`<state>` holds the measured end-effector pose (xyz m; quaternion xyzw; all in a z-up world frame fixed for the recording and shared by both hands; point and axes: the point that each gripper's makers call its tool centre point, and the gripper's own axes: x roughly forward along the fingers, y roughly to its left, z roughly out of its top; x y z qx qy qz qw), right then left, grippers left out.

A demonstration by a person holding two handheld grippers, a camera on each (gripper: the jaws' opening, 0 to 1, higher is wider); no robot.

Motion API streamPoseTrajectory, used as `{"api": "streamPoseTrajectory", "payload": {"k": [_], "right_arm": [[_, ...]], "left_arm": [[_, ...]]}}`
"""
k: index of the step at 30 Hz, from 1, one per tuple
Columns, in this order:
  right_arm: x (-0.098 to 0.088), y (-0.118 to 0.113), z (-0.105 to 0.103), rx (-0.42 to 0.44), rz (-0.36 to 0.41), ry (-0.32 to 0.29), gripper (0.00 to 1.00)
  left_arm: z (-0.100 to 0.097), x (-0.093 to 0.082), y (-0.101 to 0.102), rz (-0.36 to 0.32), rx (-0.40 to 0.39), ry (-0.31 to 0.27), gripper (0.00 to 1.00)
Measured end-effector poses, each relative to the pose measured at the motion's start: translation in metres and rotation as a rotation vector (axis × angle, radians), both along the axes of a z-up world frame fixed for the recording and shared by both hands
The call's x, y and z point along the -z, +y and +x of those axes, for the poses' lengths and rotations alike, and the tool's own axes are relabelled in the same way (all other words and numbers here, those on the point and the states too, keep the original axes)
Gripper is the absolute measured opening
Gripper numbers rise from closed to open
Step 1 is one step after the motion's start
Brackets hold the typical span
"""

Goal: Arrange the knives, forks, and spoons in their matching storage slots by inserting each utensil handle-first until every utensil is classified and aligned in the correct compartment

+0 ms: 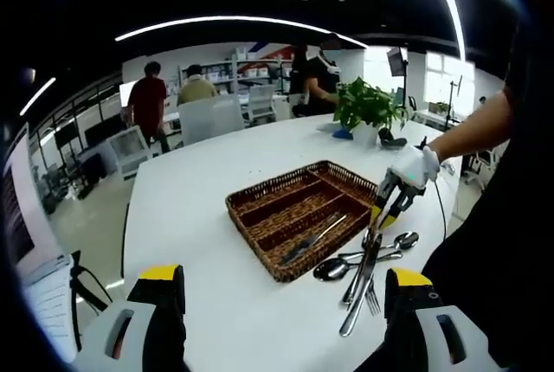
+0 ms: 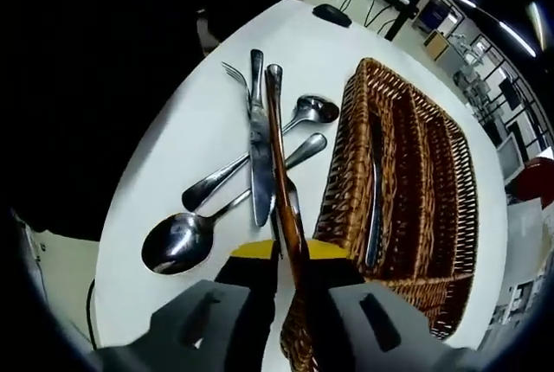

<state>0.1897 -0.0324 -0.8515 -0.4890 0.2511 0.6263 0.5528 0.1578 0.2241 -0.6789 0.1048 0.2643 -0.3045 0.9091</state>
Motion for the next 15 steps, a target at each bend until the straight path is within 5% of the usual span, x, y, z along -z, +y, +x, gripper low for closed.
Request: {"api": "streamPoseTrajectory", "payload": {"k": [15], "right_arm": [[0.0024, -0.0031, -0.0031, -0.04, -0.033, 0.025, 0.04]], "left_arm": [[0.001, -0.0047, 0.0093, 0.002, -0.029, -0.013, 1.0]]}}
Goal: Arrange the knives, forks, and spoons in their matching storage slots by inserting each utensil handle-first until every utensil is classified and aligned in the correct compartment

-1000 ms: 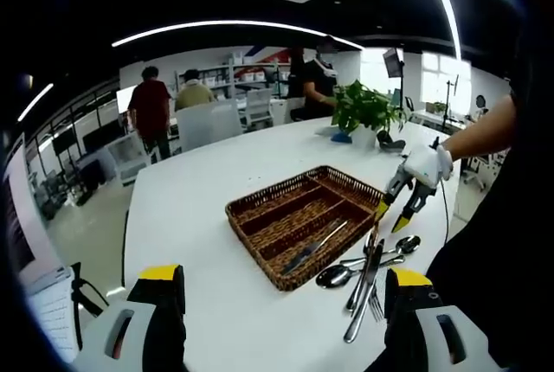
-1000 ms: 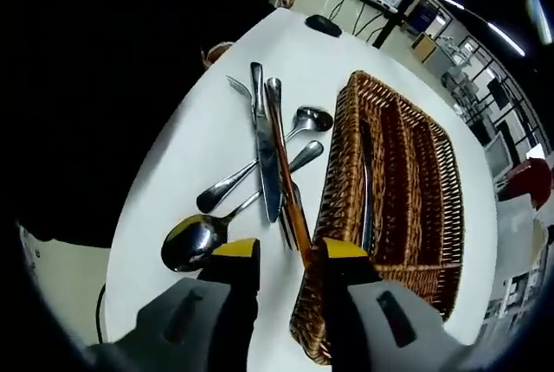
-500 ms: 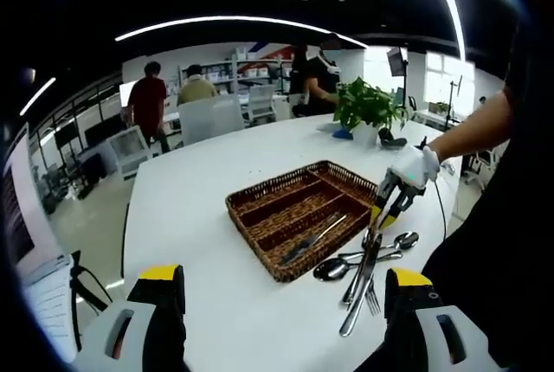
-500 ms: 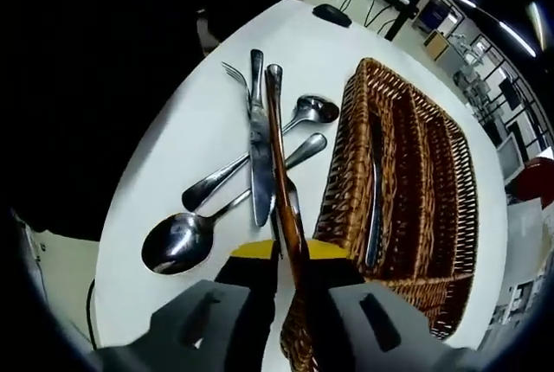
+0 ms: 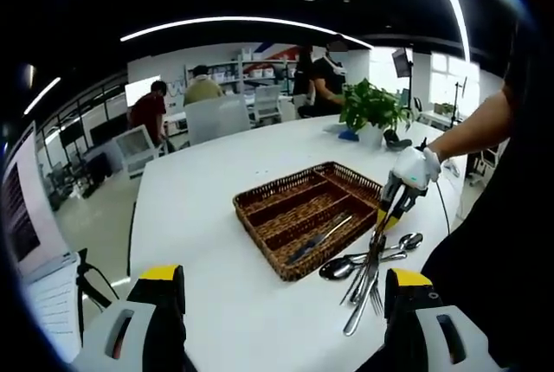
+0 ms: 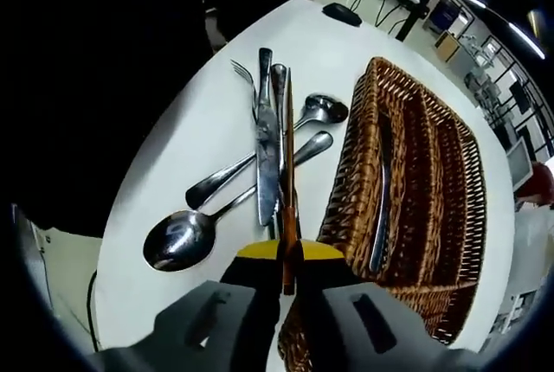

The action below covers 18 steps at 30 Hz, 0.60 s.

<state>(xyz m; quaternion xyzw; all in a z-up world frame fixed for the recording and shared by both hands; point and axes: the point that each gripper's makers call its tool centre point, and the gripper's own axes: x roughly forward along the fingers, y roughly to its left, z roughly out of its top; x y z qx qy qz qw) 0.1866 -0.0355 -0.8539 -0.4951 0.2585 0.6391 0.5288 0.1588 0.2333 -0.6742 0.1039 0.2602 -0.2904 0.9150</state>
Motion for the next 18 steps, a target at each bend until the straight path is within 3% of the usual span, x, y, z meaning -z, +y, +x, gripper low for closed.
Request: {"api": "streamPoseTrajectory", "payload": {"k": [7, 18], "right_arm": [[-0.01, -0.001, -0.008, 0.114, 0.027, 0.094, 0.03], [-0.021, -0.002, -0.01, 0.227, 0.038, 0.127, 0.02]], "left_arm": [[0.004, -0.002, -0.003, -0.002, 0.008, -0.006, 1.0], [0.007, -0.001, -0.011, -0.001, 0.038, -0.008, 1.0]]}}
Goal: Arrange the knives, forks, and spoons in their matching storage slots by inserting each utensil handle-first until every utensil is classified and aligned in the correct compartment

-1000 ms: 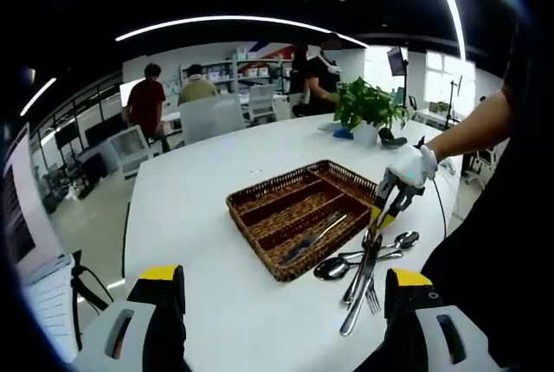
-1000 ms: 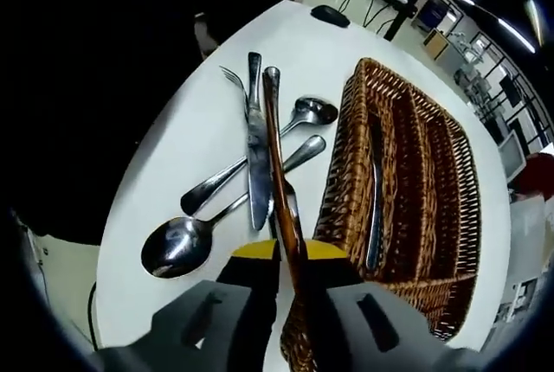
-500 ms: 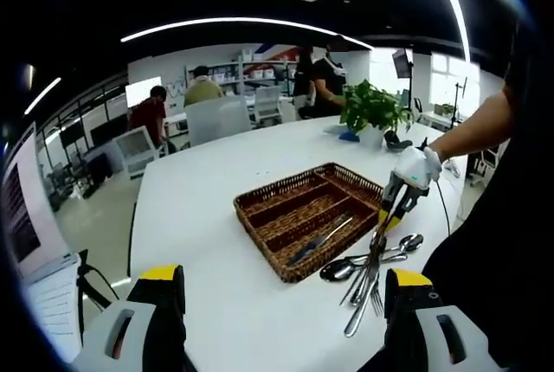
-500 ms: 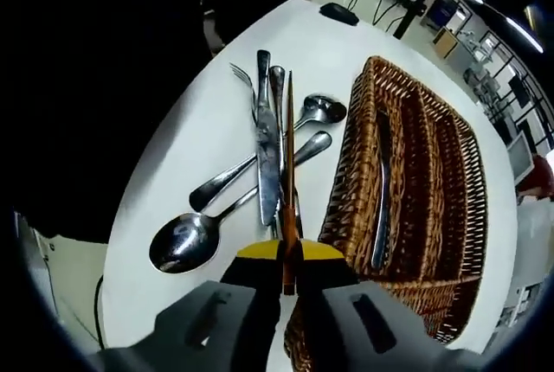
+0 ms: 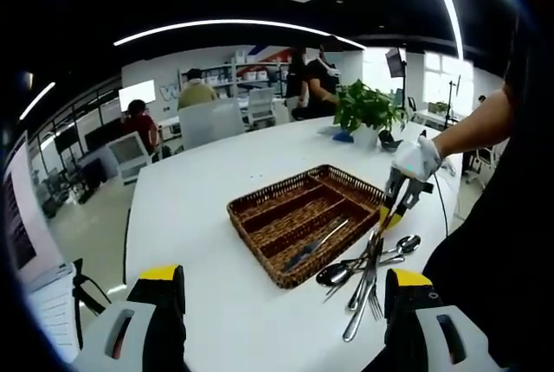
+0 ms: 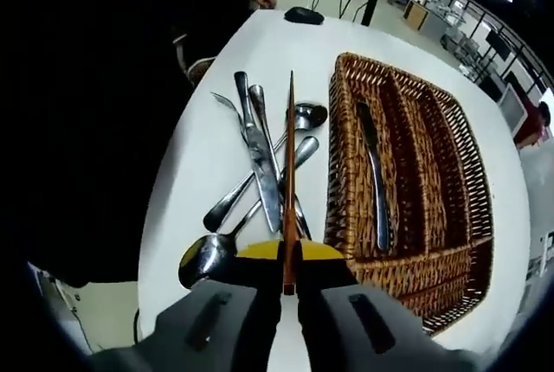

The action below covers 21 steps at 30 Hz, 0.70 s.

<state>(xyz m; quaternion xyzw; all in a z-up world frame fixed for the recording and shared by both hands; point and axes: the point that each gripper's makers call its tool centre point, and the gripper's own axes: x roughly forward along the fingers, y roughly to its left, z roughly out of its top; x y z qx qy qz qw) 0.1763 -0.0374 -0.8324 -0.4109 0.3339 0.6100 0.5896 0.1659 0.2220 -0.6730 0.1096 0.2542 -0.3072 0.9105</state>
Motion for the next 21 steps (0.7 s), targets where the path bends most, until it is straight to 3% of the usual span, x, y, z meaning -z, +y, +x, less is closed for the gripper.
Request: {"api": "streamPoseTrajectory", "payload": {"k": [5, 15, 21], "right_arm": [[-0.01, 0.003, -0.009, 0.025, 0.033, 0.046, 0.02], [-0.045, 0.016, -0.005, 0.21, 0.163, 0.111, 0.02], [-0.057, 0.015, -0.001, 0.317, 0.168, 0.072, 0.02]], "left_arm": [[0.001, 0.0, -0.001, -0.002, 0.002, -0.004, 1.0], [0.006, -0.004, 0.001, -0.012, 0.005, -0.012, 1.0], [0.012, -0.004, 0.005, -0.025, 0.025, -0.019, 1.0]]}}
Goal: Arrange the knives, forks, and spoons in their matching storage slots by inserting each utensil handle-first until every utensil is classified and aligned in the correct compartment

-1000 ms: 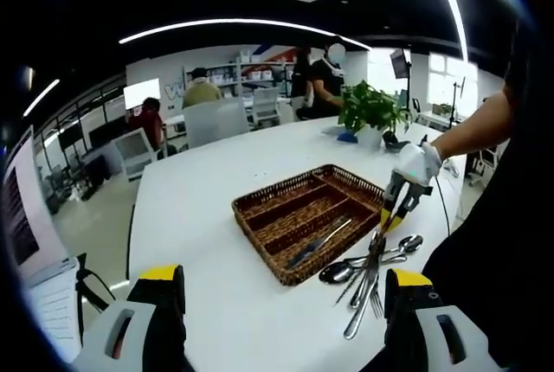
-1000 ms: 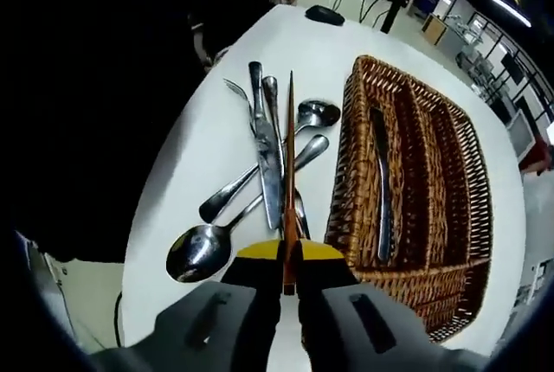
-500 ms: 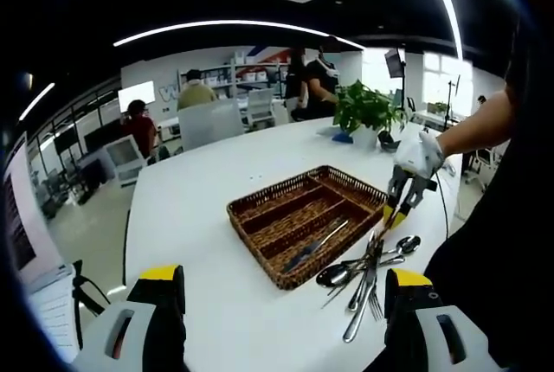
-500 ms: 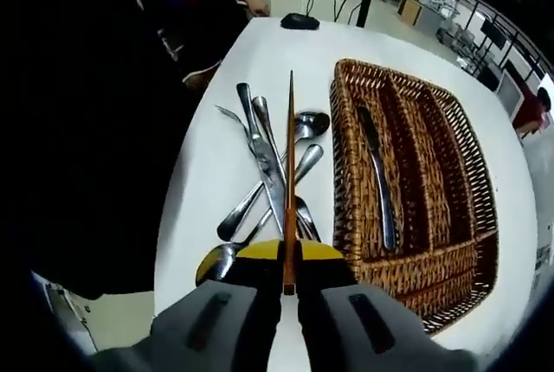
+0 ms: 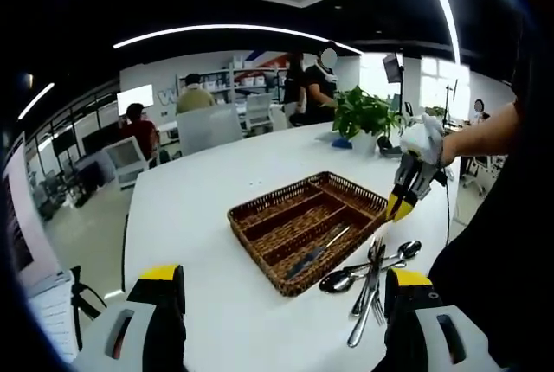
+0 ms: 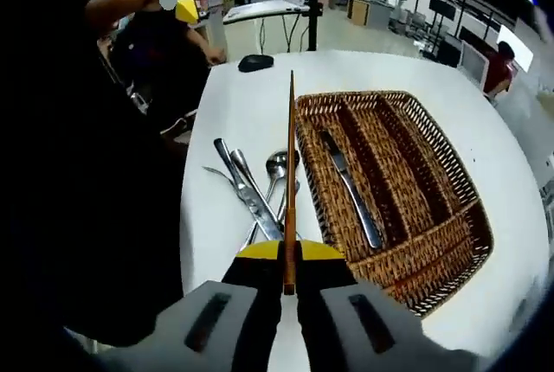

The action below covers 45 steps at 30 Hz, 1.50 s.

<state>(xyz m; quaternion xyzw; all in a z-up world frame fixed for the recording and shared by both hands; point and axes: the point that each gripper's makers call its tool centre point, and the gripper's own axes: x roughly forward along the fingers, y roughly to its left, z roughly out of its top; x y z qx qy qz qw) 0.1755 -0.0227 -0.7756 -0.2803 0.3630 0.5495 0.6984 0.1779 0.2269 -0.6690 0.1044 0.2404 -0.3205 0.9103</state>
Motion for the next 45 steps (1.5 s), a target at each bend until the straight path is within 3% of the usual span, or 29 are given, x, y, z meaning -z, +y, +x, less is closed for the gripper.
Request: {"api": "streamPoseTrajectory", "payload": {"k": [16, 17, 21, 23, 28, 37, 45], "right_arm": [[-0.019, -0.044, 0.018, 0.371, 0.007, -0.024, 0.02], [-0.021, -0.05, 0.021, 0.426, -0.005, -0.03, 0.02], [-0.04, -0.054, 0.025, 0.543, 0.063, -0.014, 0.02], [-0.043, -0.057, 0.025, 0.545, 0.052, -0.023, 0.02], [-0.048, -0.078, 0.031, 0.648, 0.029, -0.066, 0.02], [-0.047, -0.104, 0.035, 0.813, 0.043, -0.047, 0.02], [-0.046, -0.12, 0.035, 0.909, 0.03, -0.03, 0.02]], "left_arm": [[0.015, 0.0, -0.011, -0.012, 0.043, -0.01, 1.0], [0.016, 0.0, -0.011, -0.008, 0.047, -0.008, 1.0], [0.022, -0.002, -0.012, -0.002, 0.038, -0.033, 1.0], [0.023, -0.003, -0.013, -0.008, 0.035, -0.035, 1.0], [0.029, -0.005, -0.016, -0.016, 0.036, -0.047, 1.0], [0.034, 0.0, -0.02, -0.022, 0.044, -0.043, 1.0], [0.039, 0.001, -0.023, -0.025, 0.069, -0.04, 1.0]]}}
